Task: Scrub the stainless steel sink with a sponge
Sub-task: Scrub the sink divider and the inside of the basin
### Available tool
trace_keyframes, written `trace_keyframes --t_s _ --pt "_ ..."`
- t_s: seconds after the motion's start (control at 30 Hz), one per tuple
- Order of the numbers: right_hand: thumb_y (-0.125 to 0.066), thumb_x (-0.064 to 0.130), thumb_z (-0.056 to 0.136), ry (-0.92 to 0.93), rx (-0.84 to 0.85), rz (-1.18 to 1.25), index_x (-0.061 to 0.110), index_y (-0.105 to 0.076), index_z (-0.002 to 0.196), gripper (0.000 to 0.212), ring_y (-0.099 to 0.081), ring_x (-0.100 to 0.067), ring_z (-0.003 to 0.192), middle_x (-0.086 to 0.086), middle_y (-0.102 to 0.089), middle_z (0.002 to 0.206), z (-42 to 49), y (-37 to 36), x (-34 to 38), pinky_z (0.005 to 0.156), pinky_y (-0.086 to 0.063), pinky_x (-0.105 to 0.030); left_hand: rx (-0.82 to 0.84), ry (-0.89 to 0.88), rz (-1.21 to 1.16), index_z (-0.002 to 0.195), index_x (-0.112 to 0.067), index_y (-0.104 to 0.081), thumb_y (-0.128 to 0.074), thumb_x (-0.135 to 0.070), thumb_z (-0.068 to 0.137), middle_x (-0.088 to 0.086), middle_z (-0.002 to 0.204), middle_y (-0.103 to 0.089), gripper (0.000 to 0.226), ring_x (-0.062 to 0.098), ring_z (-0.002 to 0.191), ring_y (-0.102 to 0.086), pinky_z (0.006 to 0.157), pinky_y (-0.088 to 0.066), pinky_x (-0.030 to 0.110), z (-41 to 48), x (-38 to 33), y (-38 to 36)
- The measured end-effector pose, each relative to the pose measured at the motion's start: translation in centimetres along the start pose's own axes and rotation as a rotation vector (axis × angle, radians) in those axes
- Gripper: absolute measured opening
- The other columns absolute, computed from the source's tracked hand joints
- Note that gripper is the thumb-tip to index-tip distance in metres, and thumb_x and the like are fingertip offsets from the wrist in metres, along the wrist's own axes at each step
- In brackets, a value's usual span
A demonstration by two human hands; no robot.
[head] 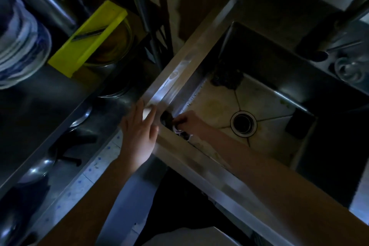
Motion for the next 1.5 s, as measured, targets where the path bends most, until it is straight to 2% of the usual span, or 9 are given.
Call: trace_keyframes --t_s 0.07,0.23,0.37,0.67,0.77,0.9,1.03,1.1,1.5 --pt "-0.054 -0.001 0.083 0.011 0.048 -0.128 0.022 -0.058 0.056 0.035 -0.062 -0.020 0.074 -0.004 -0.062 0.071 -0.6 0.3 -0.9 0.069 -0.045 -0.021 -0.030 0.003 -0.006 0.142 -0.016 -0.038 -0.053 -0.020 0.093 0.021 0.154 -0.016 0.052 0.037 0.143 -0.012 0.111 -0.012 0.054 -1.0 -0.7 0.0" --pt "-0.055 -0.004 0.078 -0.094 0.121 -0.261 0.018 -0.065 0.069 0.025 -0.058 -0.018 0.068 0.002 -0.058 0.066 -3.7 2.3 -6.7 0.059 -0.045 -0.021 -0.089 0.035 -0.029 0.142 -0.016 -0.038 -0.056 -0.017 0.090 0.021 0.153 -0.021 0.055 0.037 0.142 -0.017 0.111 -0.014 0.057 -2.8 -2.1 -0.3" --pt "-0.052 -0.012 0.075 -0.153 0.118 -0.207 0.025 -0.059 0.039 0.052 -0.056 -0.022 0.068 -0.005 -0.056 0.059 -7.9 3.9 -12.4 0.064 -0.044 -0.031 -0.088 0.021 -0.046 0.138 -0.011 -0.044 -0.058 -0.017 0.089 0.022 0.150 -0.028 0.051 0.038 0.140 -0.023 0.109 -0.022 0.062 -4.5 -4.4 -1.4" --pt "-0.062 0.012 0.084 -0.531 0.103 -0.256 0.015 -0.062 0.064 0.020 -0.059 -0.016 0.069 -0.001 -0.061 0.066 -14.4 6.9 -20.6 0.052 -0.044 -0.020 -0.054 0.144 -0.075 0.146 -0.018 -0.030 -0.050 -0.038 0.092 0.018 0.156 -0.011 0.061 0.031 0.145 -0.002 0.113 -0.004 0.054 -8.8 -7.2 -4.2" --pt "-0.064 0.024 0.085 -0.375 0.099 -0.090 0.005 -0.067 0.067 0.027 -0.061 -0.023 0.066 -0.009 -0.065 0.062 -13.8 5.8 -18.0 0.067 -0.055 -0.034 -0.035 0.181 -0.066 0.148 -0.016 -0.020 -0.049 -0.051 0.089 0.020 0.156 -0.003 0.075 0.030 0.145 0.002 0.114 -0.005 0.054 -9.5 -6.8 -4.4" --pt "-0.065 0.034 0.085 -0.268 0.030 -0.039 0.012 -0.054 0.059 0.036 -0.045 -0.003 0.031 0.006 -0.052 0.038 -11.2 4.0 -12.6 0.033 -0.034 -0.013 0.006 0.155 -0.035 0.149 -0.011 -0.010 -0.044 -0.058 0.088 0.020 0.156 0.001 0.085 0.032 0.144 0.003 0.115 -0.006 0.051 -9.1 -6.6 -4.6" --pt "-0.066 0.026 0.086 -0.103 -0.043 0.001 0.015 -0.066 0.102 0.019 -0.059 -0.011 0.071 0.002 -0.065 0.080 -8.4 3.1 -7.3 0.057 -0.045 -0.015 0.025 0.132 -0.050 0.149 -0.006 -0.007 -0.042 -0.058 0.088 0.023 0.155 0.003 0.087 0.034 0.144 0.003 0.116 -0.008 0.047 -8.9 -6.7 -4.8" --pt "-0.063 0.030 0.089 -0.083 0.017 -0.009 0.023 -0.068 0.101 0.015 -0.060 -0.014 0.079 -0.002 -0.065 0.089 -8.7 2.7 -6.6 0.065 -0.047 -0.020 0.008 0.122 -0.057 0.148 -0.005 -0.003 -0.041 -0.058 0.089 0.023 0.155 0.005 0.088 0.033 0.144 0.004 0.116 -0.006 0.045 -9.1 -6.7 -4.8" --pt "-0.054 0.028 0.095 -0.279 0.230 -0.240 0.023 -0.059 0.081 0.016 -0.052 -0.002 0.062 0.007 -0.058 0.072 -18.7 6.8 -20.0 0.049 -0.036 -0.011 -0.011 0.229 -0.017 0.148 -0.007 0.006 -0.041 -0.061 0.085 0.019 0.156 0.011 0.096 0.031 0.144 0.008 0.112 0.002 0.044 -8.8 -6.3 -5.9"
Point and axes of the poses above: each hand's wrist, its own z-axis towards the middle knuckle, its own y-axis out of the back of the hand, x = y × z, the point moved 7 cm from there along z, towards the middle knuckle
